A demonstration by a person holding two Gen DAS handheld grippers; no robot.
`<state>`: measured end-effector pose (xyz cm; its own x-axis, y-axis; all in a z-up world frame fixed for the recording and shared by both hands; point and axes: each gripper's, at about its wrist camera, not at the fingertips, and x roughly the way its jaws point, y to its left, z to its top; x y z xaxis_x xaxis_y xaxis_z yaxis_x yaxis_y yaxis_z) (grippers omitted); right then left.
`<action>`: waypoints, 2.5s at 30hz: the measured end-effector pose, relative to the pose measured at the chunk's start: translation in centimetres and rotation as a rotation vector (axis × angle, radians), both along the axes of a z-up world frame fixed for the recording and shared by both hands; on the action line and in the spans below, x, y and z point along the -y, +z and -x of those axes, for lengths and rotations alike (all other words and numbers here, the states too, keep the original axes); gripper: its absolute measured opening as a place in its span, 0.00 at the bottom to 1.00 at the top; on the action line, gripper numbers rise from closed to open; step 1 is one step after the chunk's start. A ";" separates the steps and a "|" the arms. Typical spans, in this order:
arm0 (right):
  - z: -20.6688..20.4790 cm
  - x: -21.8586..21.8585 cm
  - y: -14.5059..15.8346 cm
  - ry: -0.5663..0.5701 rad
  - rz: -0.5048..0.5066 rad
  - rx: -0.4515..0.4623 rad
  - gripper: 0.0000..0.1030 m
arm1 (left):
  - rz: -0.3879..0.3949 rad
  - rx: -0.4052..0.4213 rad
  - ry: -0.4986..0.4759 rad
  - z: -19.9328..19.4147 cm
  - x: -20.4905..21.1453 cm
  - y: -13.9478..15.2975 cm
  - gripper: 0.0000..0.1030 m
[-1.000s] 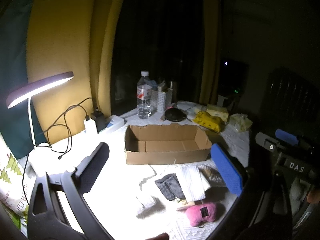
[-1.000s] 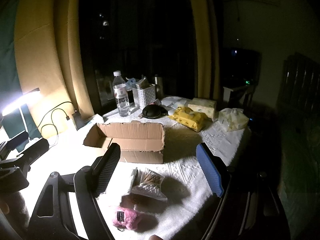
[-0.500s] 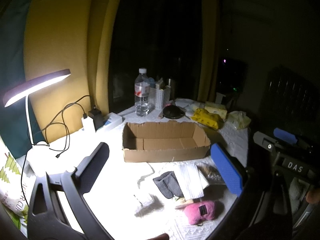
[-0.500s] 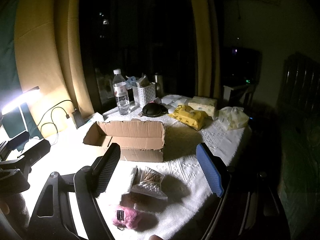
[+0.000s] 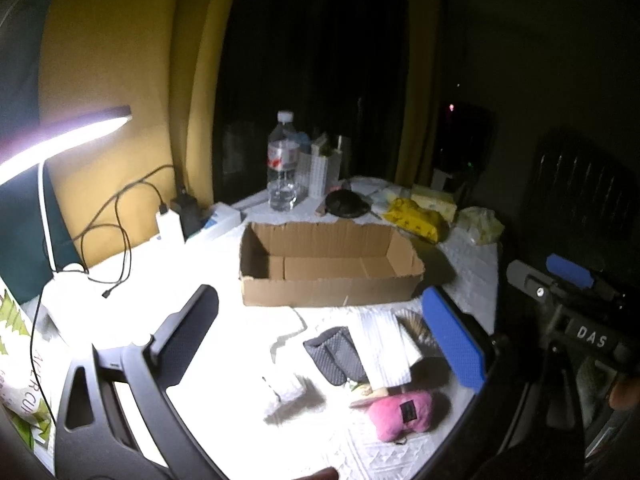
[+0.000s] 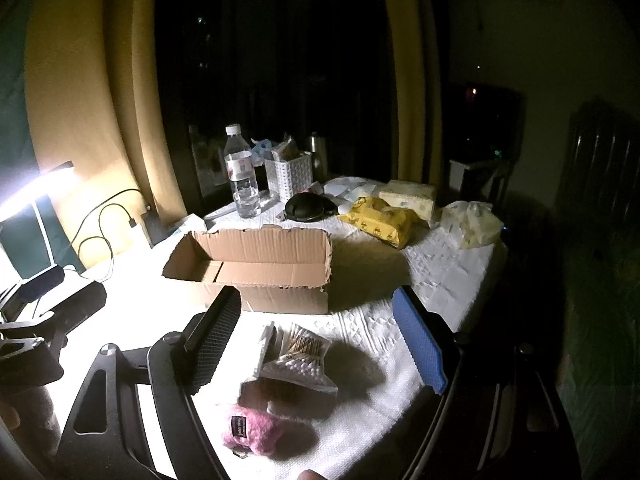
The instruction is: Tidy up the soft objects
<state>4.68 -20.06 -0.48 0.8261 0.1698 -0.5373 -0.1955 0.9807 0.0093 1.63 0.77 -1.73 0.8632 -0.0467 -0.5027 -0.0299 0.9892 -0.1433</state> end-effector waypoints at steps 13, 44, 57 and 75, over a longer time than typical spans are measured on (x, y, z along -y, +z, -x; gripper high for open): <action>-1.4 -0.7 -1.5 0.007 0.011 -0.049 0.79 | 0.011 -0.073 0.008 -1.5 -0.6 -1.8 1.00; -2.3 -1.1 -2.3 0.011 0.016 -0.073 0.79 | 0.012 -0.085 0.006 -1.8 -0.5 -2.5 1.00; -2.3 -1.2 -2.2 0.015 0.013 -0.078 0.79 | 0.005 -0.084 0.003 -1.6 -0.2 -2.3 1.00; -2.4 -0.9 -8.1 0.135 -0.013 -0.212 0.79 | -0.048 -0.265 0.079 -1.4 -1.7 -8.7 0.99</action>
<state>7.05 -19.12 -8.59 0.6647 0.2794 -0.6929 -0.3172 0.9453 0.0768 2.99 2.49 -10.46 0.7017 0.0450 -0.7111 -0.1374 0.9878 -0.0731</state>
